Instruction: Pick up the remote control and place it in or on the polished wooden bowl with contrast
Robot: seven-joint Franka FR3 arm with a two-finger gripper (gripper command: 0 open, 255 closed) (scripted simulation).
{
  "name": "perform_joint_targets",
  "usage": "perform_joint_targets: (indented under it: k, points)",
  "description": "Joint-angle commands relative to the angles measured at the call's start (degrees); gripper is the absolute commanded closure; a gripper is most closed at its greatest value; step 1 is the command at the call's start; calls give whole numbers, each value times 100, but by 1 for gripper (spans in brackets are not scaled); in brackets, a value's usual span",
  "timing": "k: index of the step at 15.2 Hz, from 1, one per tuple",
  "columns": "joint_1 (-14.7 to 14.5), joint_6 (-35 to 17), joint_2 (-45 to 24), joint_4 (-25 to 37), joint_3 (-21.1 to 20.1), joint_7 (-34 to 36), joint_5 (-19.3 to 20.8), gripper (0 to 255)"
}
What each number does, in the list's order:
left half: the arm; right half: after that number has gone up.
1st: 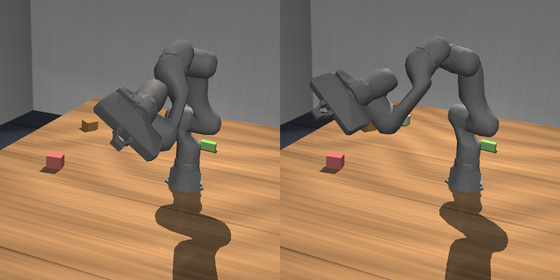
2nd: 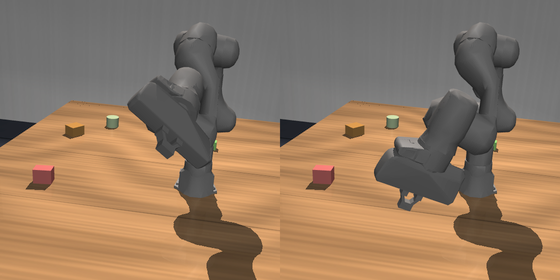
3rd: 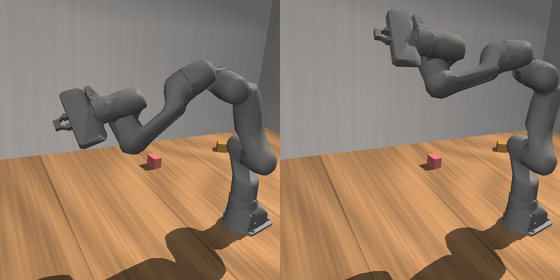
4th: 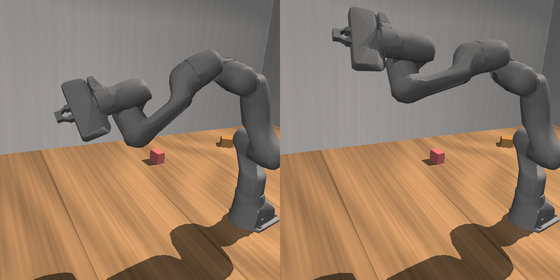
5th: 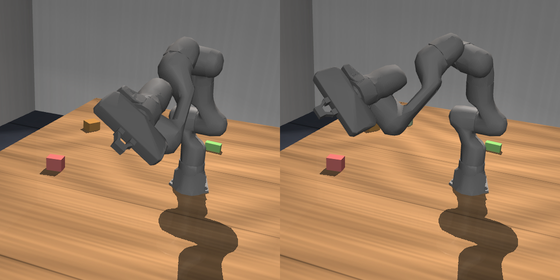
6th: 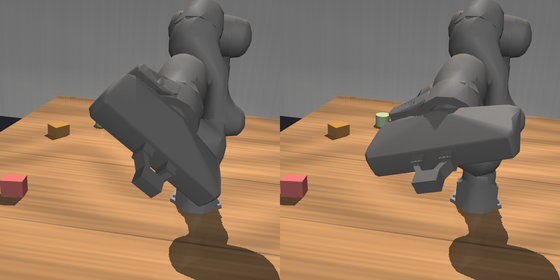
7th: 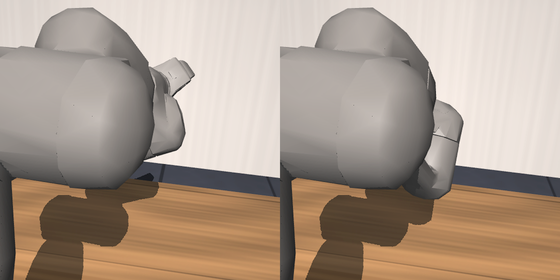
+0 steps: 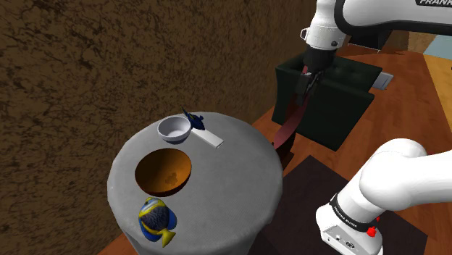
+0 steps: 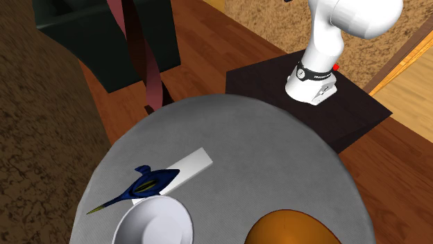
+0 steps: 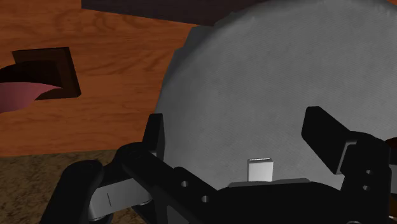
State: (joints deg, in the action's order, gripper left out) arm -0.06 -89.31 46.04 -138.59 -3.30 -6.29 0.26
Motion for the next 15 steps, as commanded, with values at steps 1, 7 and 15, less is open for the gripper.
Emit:
perform_joint_targets:
  k: [1, 7, 15]
  points:
    - [0, 0, 0, 0, 0, 0, 0, 0]
    - [-89, -1138, -946, -141, -278, 263, -176, 0]
    - [-156, -2506, -2513, 130, -640, 625, -233, 0]
